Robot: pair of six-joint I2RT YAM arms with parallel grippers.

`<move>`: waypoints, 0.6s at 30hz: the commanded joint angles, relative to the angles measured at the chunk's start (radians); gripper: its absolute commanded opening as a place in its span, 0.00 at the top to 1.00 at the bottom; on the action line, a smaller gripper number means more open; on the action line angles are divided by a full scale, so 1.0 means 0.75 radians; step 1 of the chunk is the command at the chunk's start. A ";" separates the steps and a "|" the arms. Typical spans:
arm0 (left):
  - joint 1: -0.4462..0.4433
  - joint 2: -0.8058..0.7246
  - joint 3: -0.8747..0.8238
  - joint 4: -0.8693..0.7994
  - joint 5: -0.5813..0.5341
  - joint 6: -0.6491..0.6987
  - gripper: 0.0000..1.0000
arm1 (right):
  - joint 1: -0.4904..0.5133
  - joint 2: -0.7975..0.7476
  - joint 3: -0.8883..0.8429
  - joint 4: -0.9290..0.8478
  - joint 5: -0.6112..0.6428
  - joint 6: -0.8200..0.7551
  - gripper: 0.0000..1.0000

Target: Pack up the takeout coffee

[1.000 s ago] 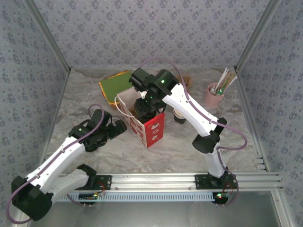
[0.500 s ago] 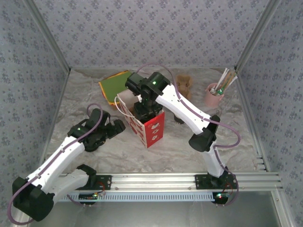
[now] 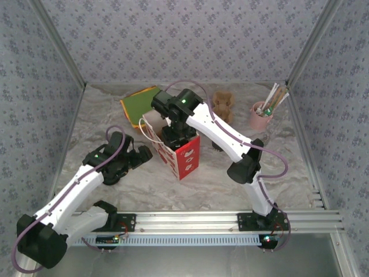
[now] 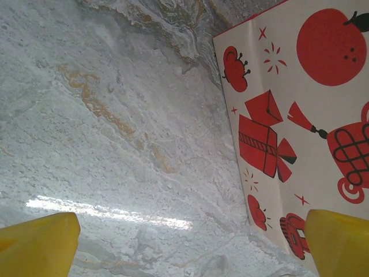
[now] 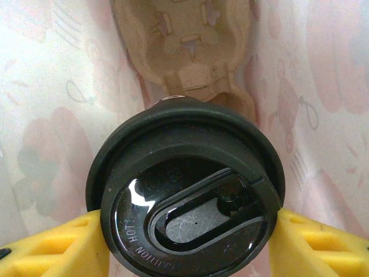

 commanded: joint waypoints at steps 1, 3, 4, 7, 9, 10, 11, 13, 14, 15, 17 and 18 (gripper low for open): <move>0.010 0.000 -0.005 0.021 0.029 0.027 0.00 | -0.003 0.017 -0.012 -0.140 -0.016 0.030 0.37; 0.009 0.000 -0.006 0.021 0.030 0.028 0.00 | -0.003 0.018 -0.018 -0.142 -0.016 0.029 0.37; 0.010 -0.001 -0.004 0.021 0.028 0.027 0.00 | -0.003 0.017 -0.024 -0.144 -0.016 0.028 0.37; 0.009 -0.004 -0.010 0.017 0.031 0.026 0.00 | -0.001 0.015 -0.046 -0.141 -0.016 0.028 0.37; 0.009 -0.012 -0.011 0.015 0.032 0.025 0.00 | -0.002 0.017 -0.057 -0.136 -0.018 0.028 0.37; 0.009 -0.014 -0.010 0.014 0.031 0.025 0.00 | -0.002 0.018 -0.063 -0.136 -0.016 0.028 0.37; 0.010 -0.017 -0.010 0.012 0.031 0.025 0.00 | -0.001 0.020 -0.067 -0.136 -0.018 0.028 0.37; 0.009 -0.020 -0.010 0.009 0.030 0.023 0.00 | -0.002 0.023 -0.072 -0.138 -0.017 0.028 0.37; 0.011 -0.024 -0.010 0.008 0.031 0.023 0.00 | -0.001 0.023 -0.075 -0.136 -0.021 0.028 0.37; 0.010 -0.028 -0.010 0.005 0.031 0.022 0.00 | -0.003 0.023 -0.078 -0.137 -0.024 0.028 0.37; 0.011 -0.033 -0.016 0.007 0.030 0.021 0.00 | -0.005 0.023 -0.086 -0.140 -0.028 0.028 0.37; 0.011 -0.038 -0.018 0.007 0.030 0.018 0.00 | -0.003 0.023 -0.089 -0.140 -0.025 0.028 0.37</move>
